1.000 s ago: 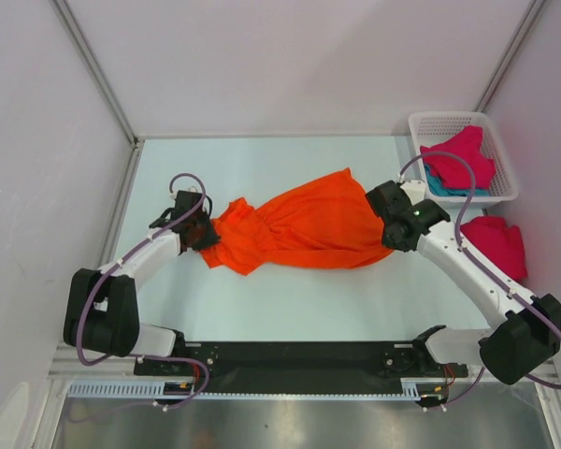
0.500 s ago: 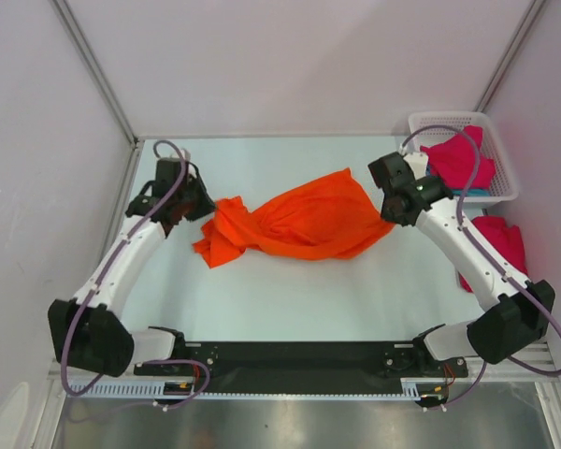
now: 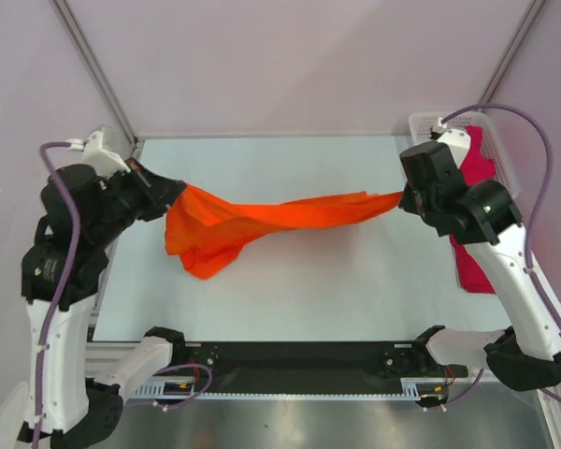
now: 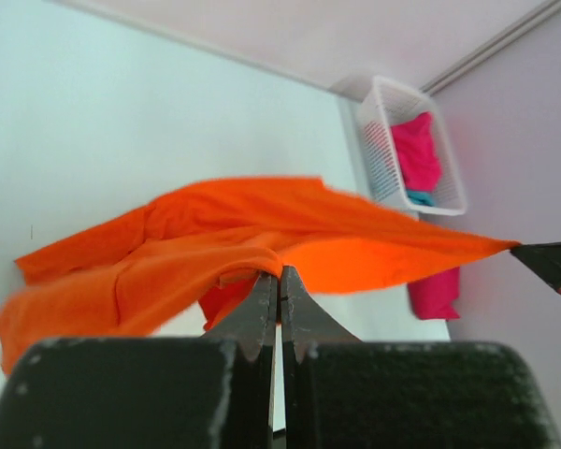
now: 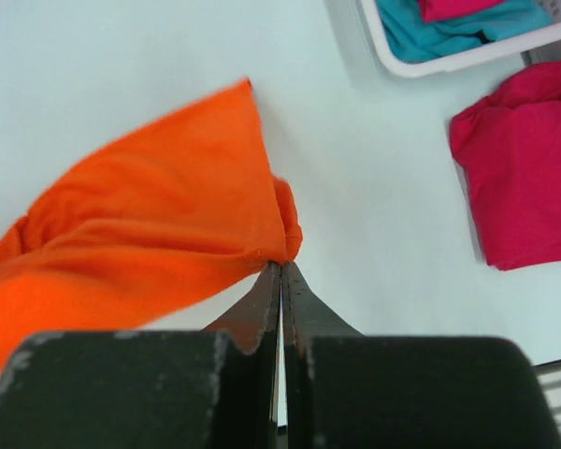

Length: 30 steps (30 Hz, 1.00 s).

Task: Fold and stack the t-shirts
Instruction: Flatten out the tshirt

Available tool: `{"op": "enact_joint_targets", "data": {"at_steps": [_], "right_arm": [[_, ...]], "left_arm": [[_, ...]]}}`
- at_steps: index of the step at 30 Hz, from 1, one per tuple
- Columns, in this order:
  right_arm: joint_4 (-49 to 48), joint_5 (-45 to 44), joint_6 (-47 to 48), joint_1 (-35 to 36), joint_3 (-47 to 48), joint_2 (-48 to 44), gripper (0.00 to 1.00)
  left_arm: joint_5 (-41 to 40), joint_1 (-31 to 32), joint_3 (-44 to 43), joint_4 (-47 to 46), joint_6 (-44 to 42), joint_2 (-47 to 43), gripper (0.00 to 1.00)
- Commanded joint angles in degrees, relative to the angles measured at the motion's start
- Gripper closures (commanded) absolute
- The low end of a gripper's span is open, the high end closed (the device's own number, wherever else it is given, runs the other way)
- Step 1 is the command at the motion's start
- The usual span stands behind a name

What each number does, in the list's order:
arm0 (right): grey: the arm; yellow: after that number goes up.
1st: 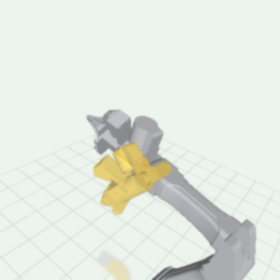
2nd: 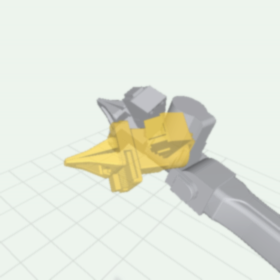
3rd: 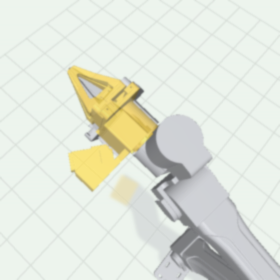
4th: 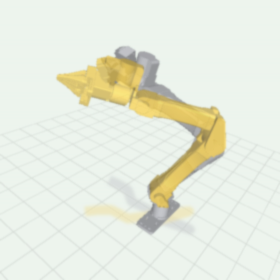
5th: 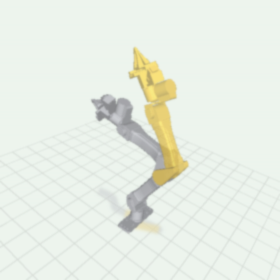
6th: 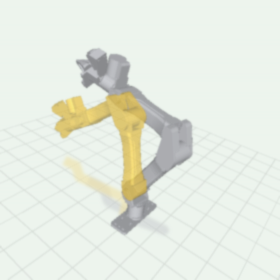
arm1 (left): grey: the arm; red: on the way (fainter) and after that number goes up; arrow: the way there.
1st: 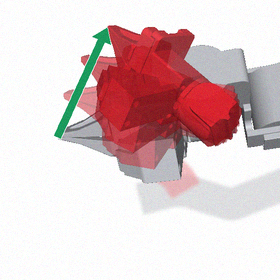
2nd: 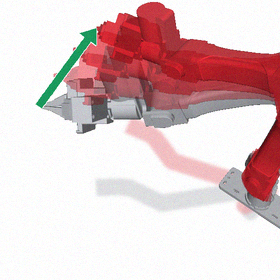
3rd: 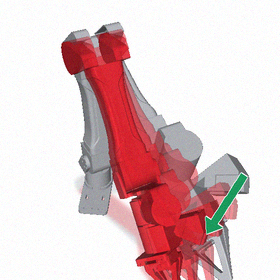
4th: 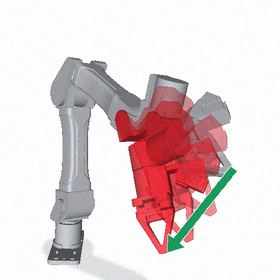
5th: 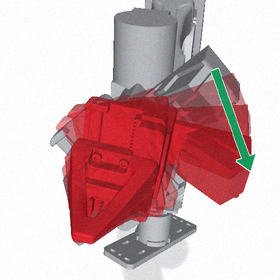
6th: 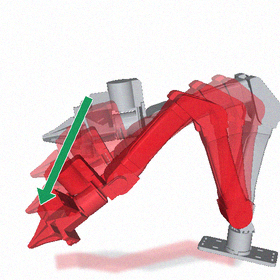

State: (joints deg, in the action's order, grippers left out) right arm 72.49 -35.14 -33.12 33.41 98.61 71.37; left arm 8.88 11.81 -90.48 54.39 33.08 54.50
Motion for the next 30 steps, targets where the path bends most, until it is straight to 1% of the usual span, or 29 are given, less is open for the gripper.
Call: {"op": "enact_joint_targets", "data": {"at_steps": [1, 2, 3, 4, 5, 6, 7, 8, 9, 10, 11, 12, 13, 14, 15, 16, 17, 18, 19, 21, 22, 23, 25, 26, 28, 29, 30], "right_arm": [[3.3, -2.9, -1.1, -0.4, 4.5, -0.1, 1.0], [2.1, -2.7, 0.8, -1.0, 6.1, 1.3, 1.0], [1.3, -2.1, 1.7, -2.6, 7.0, 5.2, 1.0], [0.1, -0.3, 2.8, -3.6, 8.1, 7.2, 1.0], [-3.0, 0.8, 5.1, -4.8, 10.0, 9.1, 1.0], [-4.4, 2.0, 6.0, -7.5, 11.8, 14.1, 1.0], [-5.4, 4.3, 6.7, -9.3, 13.9, 16.8, 1.0], [-6.3, 5.7, 7.7, -10.9, 16.6, 20.3, 1.0], [-6.2, 7.4, 8.2, -13.5, 24.3, 26.7, 1.0], [-5.7, 7.9, 8.6, -14.6, 28.6, 31.1, 1.0], [-3.5, 7.9, 9.0, -15.4, 34.6, 34.8, 1.0], [-2.0, 7.6, 10.0, -16.3, 46.5, 38.7, 1.0], [1.2, 7.7, 10.5, -17.7, 54.1, 47.3, 1.0], [2.6, 8.1, 11.0, -18.5, 60.1, 50.7, 1.0], [3.2, 8.9, 11.0, -19.6, 65.6, 53.4, 1.0], [1.4, 9.2, 10.7, -21.3, 63.7, 53.3, 1.0], [-1.0, 9.4, 10.5, -22.2, 59.8, 51.2, 1.0], [-4.1, 10.2, 10.6, -22.8, 49.5, 48.7, 1.0], [-8.0, 10.2, 10.7, -24.2, 47.0, 44.6, 1.0], [-7.5, 8.3, 11.7, -24.9, 47.7, 43.5, 1.0], [-5.3, 7.0, 12.2, -25.0, 53.0, 43.8, 1.0], [-4.4, 5.9, 13.0, -24.9, 55.5, 43.7, 1.0], [-4.7, 3.7, 14.4, -24.8, 57.7, 41.8, 1.0], [-5.6, 3.1, 14.6, -24.8, 56.5, 37.8, 1.0], [-8.1, 2.3, 14.7, -24.4, 51.5, 33.6, 1.0], [-8.4, 1.7, 14.8, -24.0, 49.8, 29.7, 1.0], [-8.3, 1.4, 14.9, -23.6, 48.4, 28.2, 1.0]], "left_arm": [[2.0, -0.2, -8.7, 4.0, 0.8, 2.2, 1.0], [1.9, -0.4, -9.4, 3.5, 0.2, 5.0, 1.0], [2.1, -0.8, -10.2, 3.0, -0.2, 6.6, 1.0], [2.6, -2.1, -10.2, 1.0, -0.5, 8.4, 1.0], [3.8, -3.4, -10.2, -0.3, -0.9, 12.6, 1.0], [5.5, -4.6, -10.9, -1.6, -1.0, 15.3, 1.0], [6.5, -7.1, -11.9, -3.5, -1.1, 18.2, 1.0], [7.2, -8.3, -13.7, -3.8, -1.2, 25.1, 1.0], [8.5, -9.1, -19.4, -3.8, -1.5, 29.1, 1.0], [9.0, -10.2, -23.3, -2.9, -1.7, 33.3, 1.0], [9.1, -10.7, -27.8, -1.8, -1.8, 42.8, 1.0], [11.4, -11.1, -38.0, -0.5, -1.7, 47.4, 1.0], [13.0, -11.6, -43.8, 2.4, -0.8, 51.6, 1.0], [14.9, -13.1, -49.7, 3.8, 0.1, 59.9, 1.0], [18.2, -14.4, -54.9, 2.7, 1.5, 61.9, 1.0], [19.1, -14.9, -56.4, 1.9, 3.6, 63.5, 1.0], [19.2, -15.3, -57.1, 1.1, 4.4, 64.1, 1.0], [18.9, -15.9, -56.4, -1.3, 5.2, 63.7, 1.0], [19.4, -15.9, -55.8, -2.7, 6.1, 63.0, 1.0], [19.7, -15.9, -56.2, -4.6, 6.6, 61.3, 1.0], [19.5, -15.9, -57.1, -4.7, 6.1, 60.6, 1.0], [19.4, -15.9, -58.0, -4.8, 6.0, 59.3, 1.0], [18.6, -15.9, -57.8, -6.5, 5.5, 54.1, 1.0], [18.5, -15.9, -57.6, -7.0, 5.8, 52.1, 1.0], [18.2, -16.6, -57.3, -7.4, 6.1, 46.7, 1.0], [18.1, -16.9, -55.3, -7.3, 6.1, 44.8, 1.0], [18.0, -17.0, -53.7, -7.3, 6.0, 42.5, 1.0]]}}
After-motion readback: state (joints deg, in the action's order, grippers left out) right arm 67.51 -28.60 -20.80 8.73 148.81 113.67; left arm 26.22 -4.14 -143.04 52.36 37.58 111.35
